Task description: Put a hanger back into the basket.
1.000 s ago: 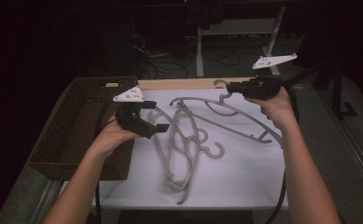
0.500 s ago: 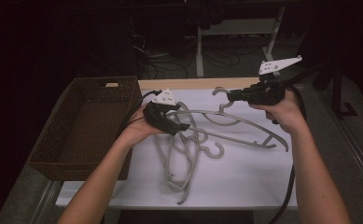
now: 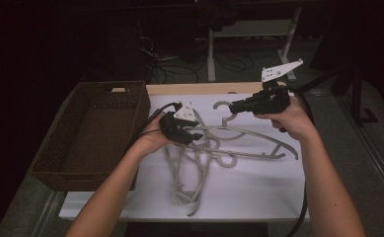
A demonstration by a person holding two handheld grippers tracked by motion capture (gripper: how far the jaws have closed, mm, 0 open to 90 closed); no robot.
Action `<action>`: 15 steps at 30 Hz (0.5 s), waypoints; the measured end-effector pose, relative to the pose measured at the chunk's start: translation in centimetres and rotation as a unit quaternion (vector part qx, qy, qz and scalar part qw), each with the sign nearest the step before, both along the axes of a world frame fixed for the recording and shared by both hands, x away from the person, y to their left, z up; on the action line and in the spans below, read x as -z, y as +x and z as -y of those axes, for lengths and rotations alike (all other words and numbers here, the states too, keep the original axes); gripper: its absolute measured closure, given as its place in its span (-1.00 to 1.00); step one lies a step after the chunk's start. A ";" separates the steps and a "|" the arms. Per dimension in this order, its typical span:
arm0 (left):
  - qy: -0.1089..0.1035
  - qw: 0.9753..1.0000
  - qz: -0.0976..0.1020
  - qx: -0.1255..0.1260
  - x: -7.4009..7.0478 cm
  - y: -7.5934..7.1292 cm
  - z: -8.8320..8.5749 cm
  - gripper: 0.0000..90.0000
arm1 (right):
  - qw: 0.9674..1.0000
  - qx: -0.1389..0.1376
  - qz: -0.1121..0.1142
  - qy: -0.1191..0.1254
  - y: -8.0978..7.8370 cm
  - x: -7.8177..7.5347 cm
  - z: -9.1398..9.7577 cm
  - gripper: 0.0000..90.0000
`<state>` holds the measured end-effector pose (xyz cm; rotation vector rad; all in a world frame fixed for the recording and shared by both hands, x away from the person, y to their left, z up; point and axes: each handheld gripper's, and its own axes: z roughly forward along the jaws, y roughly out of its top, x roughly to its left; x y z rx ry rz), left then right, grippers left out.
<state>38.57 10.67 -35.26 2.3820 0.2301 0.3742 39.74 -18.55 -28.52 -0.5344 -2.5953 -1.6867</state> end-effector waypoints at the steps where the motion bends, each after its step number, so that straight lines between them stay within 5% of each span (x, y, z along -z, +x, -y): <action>1: -0.001 1.000 -0.001 0.000 0.1 -0.1 0.1 0.28 | 1.000 -0.003 -0.001 0.001 0.0 0.0 -0.1 0.90; 9: -0.001 1.000 0.000 0.006 0.2 -0.2 0.2 0.62 | 1.000 -0.019 -0.004 0.001 0.1 0.0 -0.6 0.90; 15: 0.001 1.000 -0.005 0.017 0.5 -0.7 0.5 0.68 | 1.000 -0.021 -0.006 0.001 0.2 0.0 -0.6 0.89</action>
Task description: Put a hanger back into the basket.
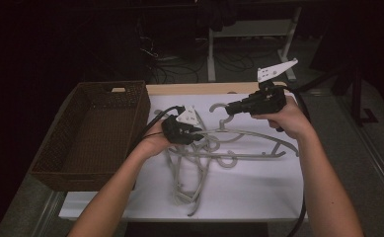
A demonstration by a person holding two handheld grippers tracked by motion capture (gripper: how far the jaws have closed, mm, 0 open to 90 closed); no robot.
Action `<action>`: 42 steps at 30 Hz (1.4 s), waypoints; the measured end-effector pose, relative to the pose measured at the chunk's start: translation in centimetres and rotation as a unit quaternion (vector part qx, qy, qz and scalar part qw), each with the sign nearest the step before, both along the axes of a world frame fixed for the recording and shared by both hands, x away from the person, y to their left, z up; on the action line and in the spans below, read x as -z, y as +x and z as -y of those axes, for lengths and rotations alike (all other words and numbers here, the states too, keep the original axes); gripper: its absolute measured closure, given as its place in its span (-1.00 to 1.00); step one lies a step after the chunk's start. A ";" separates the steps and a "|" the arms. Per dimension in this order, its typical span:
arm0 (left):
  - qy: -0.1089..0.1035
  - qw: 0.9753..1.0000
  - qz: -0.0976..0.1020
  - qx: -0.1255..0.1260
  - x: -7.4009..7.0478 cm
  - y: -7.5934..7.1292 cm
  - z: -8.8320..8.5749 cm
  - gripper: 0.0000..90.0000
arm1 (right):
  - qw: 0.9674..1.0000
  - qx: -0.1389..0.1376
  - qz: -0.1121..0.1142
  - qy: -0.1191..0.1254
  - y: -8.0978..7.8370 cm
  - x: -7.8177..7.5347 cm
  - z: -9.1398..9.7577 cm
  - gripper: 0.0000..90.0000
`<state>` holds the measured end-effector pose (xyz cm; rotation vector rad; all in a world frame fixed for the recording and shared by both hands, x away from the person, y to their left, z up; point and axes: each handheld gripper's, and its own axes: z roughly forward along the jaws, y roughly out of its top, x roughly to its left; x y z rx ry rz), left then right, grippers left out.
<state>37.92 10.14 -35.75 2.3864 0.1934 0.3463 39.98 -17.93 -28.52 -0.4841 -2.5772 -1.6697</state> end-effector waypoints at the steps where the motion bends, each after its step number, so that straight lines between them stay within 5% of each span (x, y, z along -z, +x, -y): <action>1: 0.000 1.000 0.001 0.003 0.0 -0.2 0.1 0.70 | 1.000 0.001 0.000 0.000 0.0 0.0 0.1 0.89; 10: 0.004 1.000 -0.005 0.011 -0.1 -1.0 0.3 0.81 | 0.999 0.034 0.000 -0.009 1.0 0.6 0.3 0.68; 14: -0.009 1.000 -0.018 -0.006 -0.3 -1.0 -0.1 0.83 | 0.998 0.060 -0.001 -0.020 1.3 1.0 0.1 0.33; 16: -0.006 1.000 -0.022 -0.021 -0.5 -0.9 -0.3 0.83 | 0.996 0.091 0.013 -0.019 1.3 0.8 0.3 -0.10; 23: 0.000 0.998 -0.022 -0.067 -2.7 -0.9 -1.8 0.83 | 0.990 0.135 0.026 -0.041 0.8 0.8 1.0 -0.42; 34: -0.001 0.989 -0.004 -0.151 -7.2 0.1 -6.6 0.83 | 0.982 0.174 0.040 -0.061 -1.0 2.2 2.5 -0.58; 42: -0.027 0.979 0.010 -0.202 -10.0 0.7 -12.0 0.83 | 0.979 0.186 0.032 -0.080 -1.9 4.4 2.2 -0.67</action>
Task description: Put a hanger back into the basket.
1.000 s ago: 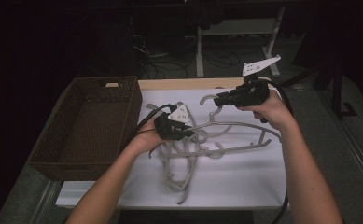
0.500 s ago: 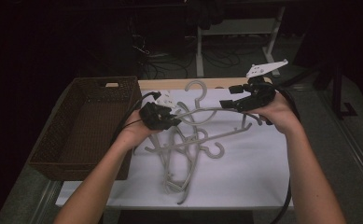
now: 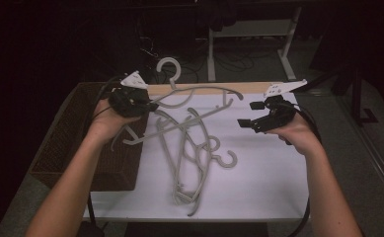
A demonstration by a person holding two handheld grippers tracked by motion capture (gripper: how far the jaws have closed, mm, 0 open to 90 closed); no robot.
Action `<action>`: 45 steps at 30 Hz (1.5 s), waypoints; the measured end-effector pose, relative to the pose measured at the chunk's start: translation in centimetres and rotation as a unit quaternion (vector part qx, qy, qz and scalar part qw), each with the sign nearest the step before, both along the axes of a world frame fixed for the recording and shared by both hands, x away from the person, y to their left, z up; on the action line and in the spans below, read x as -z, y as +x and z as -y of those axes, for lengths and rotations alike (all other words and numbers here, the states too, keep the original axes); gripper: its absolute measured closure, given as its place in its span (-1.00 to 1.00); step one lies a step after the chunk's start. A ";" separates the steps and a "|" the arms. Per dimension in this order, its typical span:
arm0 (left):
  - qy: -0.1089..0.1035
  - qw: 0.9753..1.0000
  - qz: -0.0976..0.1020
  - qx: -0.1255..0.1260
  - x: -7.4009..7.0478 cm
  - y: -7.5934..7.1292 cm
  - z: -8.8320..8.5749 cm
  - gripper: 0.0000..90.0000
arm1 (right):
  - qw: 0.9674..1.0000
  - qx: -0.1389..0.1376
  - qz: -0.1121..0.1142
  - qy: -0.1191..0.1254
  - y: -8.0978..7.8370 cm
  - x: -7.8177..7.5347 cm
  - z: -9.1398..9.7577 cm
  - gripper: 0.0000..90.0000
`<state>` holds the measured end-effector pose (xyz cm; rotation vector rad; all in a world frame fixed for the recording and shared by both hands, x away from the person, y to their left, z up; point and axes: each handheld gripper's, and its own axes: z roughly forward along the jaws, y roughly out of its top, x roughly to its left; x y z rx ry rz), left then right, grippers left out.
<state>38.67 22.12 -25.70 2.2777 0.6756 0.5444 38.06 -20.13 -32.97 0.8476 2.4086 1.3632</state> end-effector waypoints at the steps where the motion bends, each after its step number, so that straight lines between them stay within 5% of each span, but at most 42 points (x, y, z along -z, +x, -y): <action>1: -0.002 1.000 0.001 -0.007 -0.2 0.0 -0.7 0.83 | 1.000 0.002 0.000 -0.002 -0.1 0.4 -0.1 -0.68; 10: -0.004 0.997 0.018 -0.077 -1.4 -0.2 -7.5 0.83 | 1.000 0.020 -0.003 -0.021 -1.6 3.9 -0.7 -0.72; 16: -0.002 0.991 0.026 -0.131 -1.0 -0.6 -12.5 0.83 | 0.999 0.034 -0.008 -0.027 -2.0 4.9 0.0 -0.73; 17: -0.003 0.989 0.025 -0.148 -0.6 -0.6 -14.1 0.83 | 0.999 0.040 -0.013 -0.026 -2.0 5.3 0.5 -0.73; 27: -0.005 0.979 0.021 -0.203 0.4 -1.7 -20.3 0.82 | 0.998 0.051 -0.022 -0.032 -2.0 6.2 0.9 -0.76; 34: 0.005 0.976 0.012 -0.219 1.5 -2.0 -22.0 0.83 | 0.998 0.049 -0.022 -0.036 -2.0 6.2 0.7 -0.76; 37: 0.025 0.974 0.004 -0.226 2.6 -1.5 -22.0 0.82 | 0.998 0.049 -0.022 -0.037 -2.0 6.3 0.7 -0.77; 45: 0.032 0.975 -0.016 -0.218 5.5 0.2 -20.8 0.82 | 0.998 0.048 -0.022 -0.035 -2.0 6.2 0.7 -0.77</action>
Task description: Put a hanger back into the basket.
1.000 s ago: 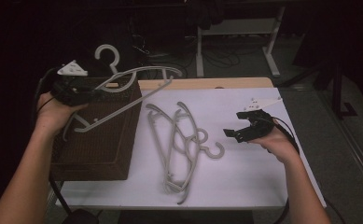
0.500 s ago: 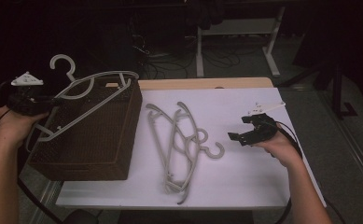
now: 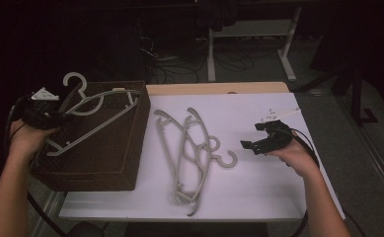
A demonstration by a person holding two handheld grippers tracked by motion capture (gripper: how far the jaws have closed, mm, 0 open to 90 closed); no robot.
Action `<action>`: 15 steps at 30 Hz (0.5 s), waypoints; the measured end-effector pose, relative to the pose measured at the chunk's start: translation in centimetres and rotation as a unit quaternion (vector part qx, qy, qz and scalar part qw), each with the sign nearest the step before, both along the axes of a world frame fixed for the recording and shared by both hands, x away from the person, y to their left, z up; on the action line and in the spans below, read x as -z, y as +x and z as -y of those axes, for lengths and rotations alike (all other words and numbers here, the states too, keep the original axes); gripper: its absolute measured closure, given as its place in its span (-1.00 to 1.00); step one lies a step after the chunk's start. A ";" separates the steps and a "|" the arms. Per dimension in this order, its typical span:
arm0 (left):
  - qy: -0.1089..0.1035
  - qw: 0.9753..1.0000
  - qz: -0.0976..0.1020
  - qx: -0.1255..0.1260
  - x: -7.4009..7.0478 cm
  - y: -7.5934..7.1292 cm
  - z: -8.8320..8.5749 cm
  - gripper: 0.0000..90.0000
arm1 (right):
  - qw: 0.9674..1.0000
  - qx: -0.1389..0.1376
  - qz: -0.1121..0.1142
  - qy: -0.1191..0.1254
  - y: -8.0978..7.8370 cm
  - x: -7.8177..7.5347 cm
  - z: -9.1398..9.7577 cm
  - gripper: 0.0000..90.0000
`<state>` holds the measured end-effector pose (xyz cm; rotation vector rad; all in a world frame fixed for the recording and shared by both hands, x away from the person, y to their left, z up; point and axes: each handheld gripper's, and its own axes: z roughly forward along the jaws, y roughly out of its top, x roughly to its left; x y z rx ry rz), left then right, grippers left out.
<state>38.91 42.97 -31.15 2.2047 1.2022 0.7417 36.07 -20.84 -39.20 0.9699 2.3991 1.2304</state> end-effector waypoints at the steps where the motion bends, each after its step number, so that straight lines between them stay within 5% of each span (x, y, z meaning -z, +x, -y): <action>1: 0.000 1.000 -0.003 0.000 0.4 0.3 0.2 0.82 | 1.000 0.000 0.000 0.000 0.0 0.0 0.0 -0.77; 8: -0.023 0.999 -0.033 -0.012 2.5 0.9 -0.6 0.81 | 1.000 -0.002 0.003 0.003 0.0 -0.1 0.0 -0.77; 15: -0.019 0.997 -0.065 -0.022 3.9 1.2 -1.0 0.70 | 1.000 -0.004 0.005 0.004 0.2 -0.2 -0.1 -0.76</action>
